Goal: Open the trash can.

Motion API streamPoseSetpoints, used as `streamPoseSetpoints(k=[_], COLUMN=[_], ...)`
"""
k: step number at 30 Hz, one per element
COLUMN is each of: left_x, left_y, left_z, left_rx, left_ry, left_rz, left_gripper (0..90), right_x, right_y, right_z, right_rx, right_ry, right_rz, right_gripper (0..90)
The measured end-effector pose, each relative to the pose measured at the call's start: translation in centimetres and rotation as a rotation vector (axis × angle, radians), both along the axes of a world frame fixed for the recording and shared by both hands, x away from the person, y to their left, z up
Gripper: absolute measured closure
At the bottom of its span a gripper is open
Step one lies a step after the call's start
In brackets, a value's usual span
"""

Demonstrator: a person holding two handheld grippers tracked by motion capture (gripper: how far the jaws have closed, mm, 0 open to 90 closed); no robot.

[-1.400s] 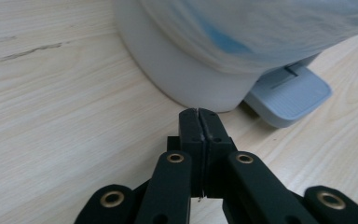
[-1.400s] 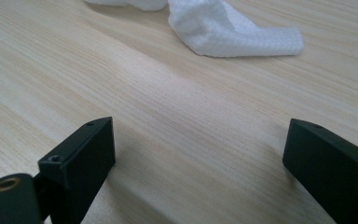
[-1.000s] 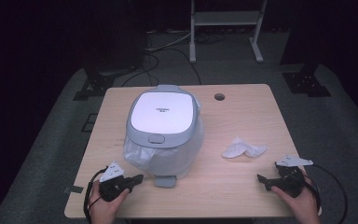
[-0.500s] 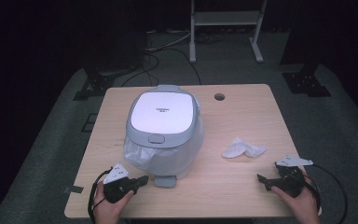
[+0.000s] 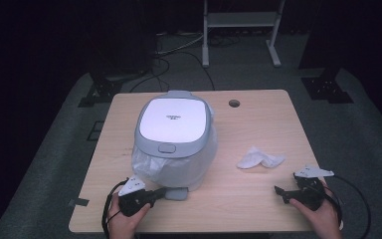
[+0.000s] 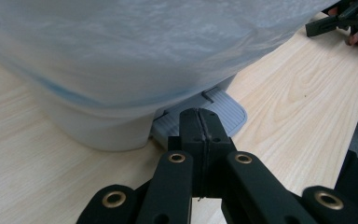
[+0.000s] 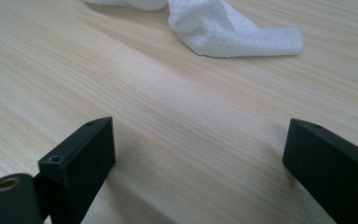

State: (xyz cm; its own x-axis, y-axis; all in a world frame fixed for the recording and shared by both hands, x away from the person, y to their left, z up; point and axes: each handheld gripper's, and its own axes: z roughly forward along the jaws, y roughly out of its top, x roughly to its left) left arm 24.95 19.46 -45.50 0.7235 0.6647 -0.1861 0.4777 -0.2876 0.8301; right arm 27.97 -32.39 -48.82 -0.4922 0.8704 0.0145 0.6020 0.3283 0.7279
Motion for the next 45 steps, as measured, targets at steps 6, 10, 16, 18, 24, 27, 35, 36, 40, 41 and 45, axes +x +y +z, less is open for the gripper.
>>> streamPoseSetpoints(k=[6,10,16,18,24,27,35,36,40,41,45], left_x=[0.2,0.4,0.6,0.6,1.0,0.8,0.7,0.6,0.5,0.5,0.4], left_y=[-0.7,-1.1,-1.7,-2.0,-2.6,-2.9,-3.0,-3.1,-2.9,-2.9,-3.0], left_z=[-0.2,-0.4,-0.5,-0.6,-0.8,-1.1,-1.2,-1.2,-1.4,-1.4,-1.4], left_rx=[0.005,0.002,-0.002,-0.018,0.004,-0.013,0.012,0.021,0.048,0.048,0.06], left_ry=[0.003,0.009,0.01,0.021,0.0,0.024,0.004,-0.003,-0.048,-0.049,-0.05], left_rz=[-0.005,-0.006,0.005,0.014,-0.014,0.004,0.01,0.012,0.036,0.036,0.046], left_gripper=[90.0,90.0,90.0,90.0,90.0,90.0,90.0,89.9,89.9,89.9,89.9], right_x=[0.0,0.0,0.0,0.0,0.0,0.0,0.0,0.0,0.0,0.0,0.0], right_y=[0.0,0.0,0.0,0.0,0.0,0.0,0.0,0.0,0.0,0.0,0.0], right_z=[0.0,0.0,0.0,0.0,0.0,0.0,0.0,0.0,0.0,0.0,0.0], right_rx=[0.0,0.0,0.0,0.0,0.0,0.0,0.0,0.0,0.0,0.0,0.0], right_ry=[0.0,0.0,0.0,0.0,0.0,0.0,0.0,0.0,0.0,0.0,0.0], right_rz=[0.0,0.0,0.0,0.0,0.0,0.0,0.0,0.0,0.0,0.0,0.0], right_gripper=[7.8,7.8,7.8,7.8,7.8,7.8,7.8,7.8,7.8,7.8,7.8])
